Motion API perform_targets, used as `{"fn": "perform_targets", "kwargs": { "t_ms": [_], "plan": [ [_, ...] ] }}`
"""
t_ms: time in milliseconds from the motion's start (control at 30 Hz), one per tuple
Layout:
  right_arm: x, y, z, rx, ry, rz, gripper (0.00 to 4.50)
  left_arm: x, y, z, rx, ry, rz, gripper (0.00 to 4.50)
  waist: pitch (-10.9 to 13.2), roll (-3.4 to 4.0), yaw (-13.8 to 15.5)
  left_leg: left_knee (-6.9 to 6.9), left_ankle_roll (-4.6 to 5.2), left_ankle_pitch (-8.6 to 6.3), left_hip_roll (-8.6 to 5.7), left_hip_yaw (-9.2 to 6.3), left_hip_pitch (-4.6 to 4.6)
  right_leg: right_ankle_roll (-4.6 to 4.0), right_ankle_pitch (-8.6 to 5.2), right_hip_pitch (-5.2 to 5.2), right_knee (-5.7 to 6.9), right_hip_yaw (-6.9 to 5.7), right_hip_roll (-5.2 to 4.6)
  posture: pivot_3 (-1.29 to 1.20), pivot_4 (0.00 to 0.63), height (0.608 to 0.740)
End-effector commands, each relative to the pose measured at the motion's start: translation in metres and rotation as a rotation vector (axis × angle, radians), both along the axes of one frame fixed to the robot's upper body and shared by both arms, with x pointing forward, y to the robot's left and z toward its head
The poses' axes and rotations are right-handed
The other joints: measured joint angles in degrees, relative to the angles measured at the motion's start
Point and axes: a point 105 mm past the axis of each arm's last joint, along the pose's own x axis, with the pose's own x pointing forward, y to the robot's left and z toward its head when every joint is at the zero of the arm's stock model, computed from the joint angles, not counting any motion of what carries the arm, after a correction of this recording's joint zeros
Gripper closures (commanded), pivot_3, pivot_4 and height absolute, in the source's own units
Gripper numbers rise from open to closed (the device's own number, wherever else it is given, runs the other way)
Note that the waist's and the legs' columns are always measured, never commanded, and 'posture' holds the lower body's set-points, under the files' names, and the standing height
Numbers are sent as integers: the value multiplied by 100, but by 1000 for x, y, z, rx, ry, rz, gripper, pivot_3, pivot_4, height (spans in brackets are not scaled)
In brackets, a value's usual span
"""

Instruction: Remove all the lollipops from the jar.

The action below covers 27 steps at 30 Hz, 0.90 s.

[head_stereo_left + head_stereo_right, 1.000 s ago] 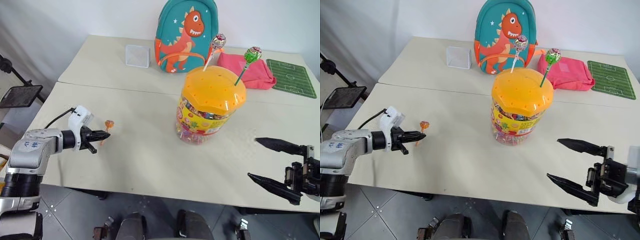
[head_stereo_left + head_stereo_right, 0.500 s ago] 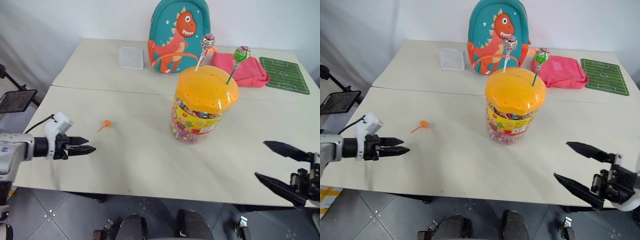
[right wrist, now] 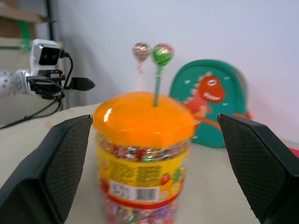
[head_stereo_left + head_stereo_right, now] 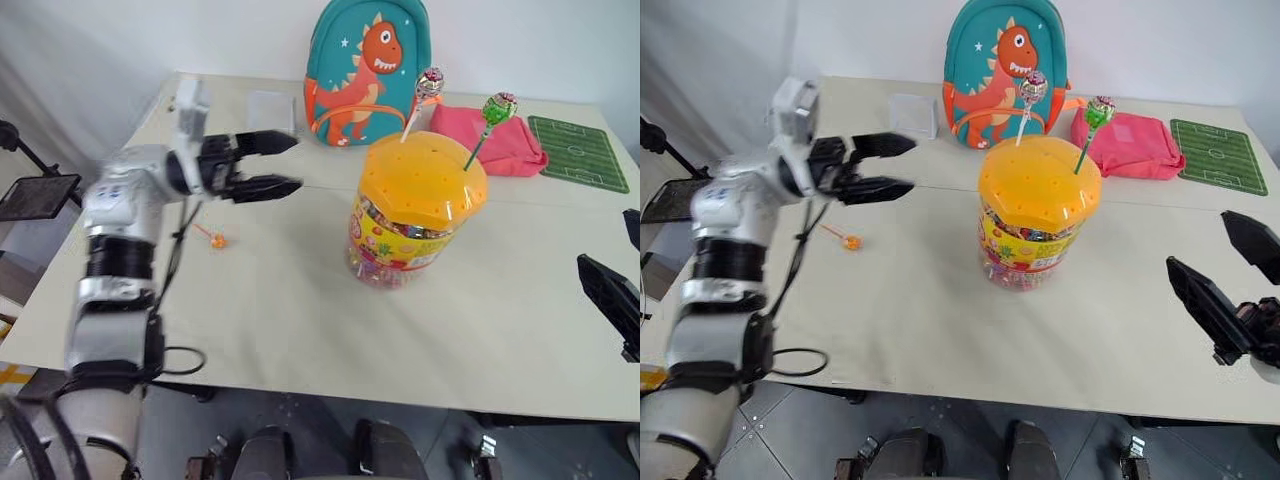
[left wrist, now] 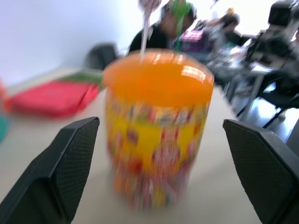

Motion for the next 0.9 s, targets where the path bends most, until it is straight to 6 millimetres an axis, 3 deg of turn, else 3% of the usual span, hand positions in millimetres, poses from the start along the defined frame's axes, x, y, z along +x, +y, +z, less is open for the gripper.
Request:
{"fn": "perform_targets", "kwargs": {
  "t_ms": [33, 100, 333, 433, 867, 900],
  "plan": [
    [-11, 11, 13, 19, -57, -15, 0, 9, -57, 25, -48, -77, -19, 30, 2, -4, 42, 5, 1, 0, 0, -2, -8, 0, 0, 0, -8, -2, 0, 0, 150, 740],
    [-13, 13, 11, 19, -50, -25, 0, 7, -73, 27, -49, -109, -56, 30, 2, -3, 55, 18, 7, 0, -2, -9, -34, 6, 3, -6, -22, -7, 0, 0, 150, 740],
    [-16, 16, 9, 29, -64, -44, 0, 10, -90, 30, -35, -66, -75, 30, 3, -2, -87, 8, 13, -1, -2, -7, -37, 8, 4, -16, -28, -10, 0, 0, 150, 740],
    [-17, 16, 9, 34, -67, -46, 0, 10, -89, 31, -17, -48, -86, 561, 3, -2, -81, 19, 14, -2, -2, -11, -47, 8, 4, -16, -31, -10, 0, 0, 150, 740],
    [-23, 17, 7, 35, -72, -54, 0, 6, -107, 30, 31, -28, -129, 4451, 3, -2, -66, 18, 15, -2, -3, -22, -52, 8, 4, -15, -33, -16, 1, 0, 150, 740],
    [-23, 18, 8, 35, -73, -54, 0, 5, -107, 31, 21, -21, -136, 4484, 3, -2, -66, 18, 15, -2, -3, -22, -52, 8, 4, -15, -33, -16, 1, 0, 150, 740]
  ]
}}
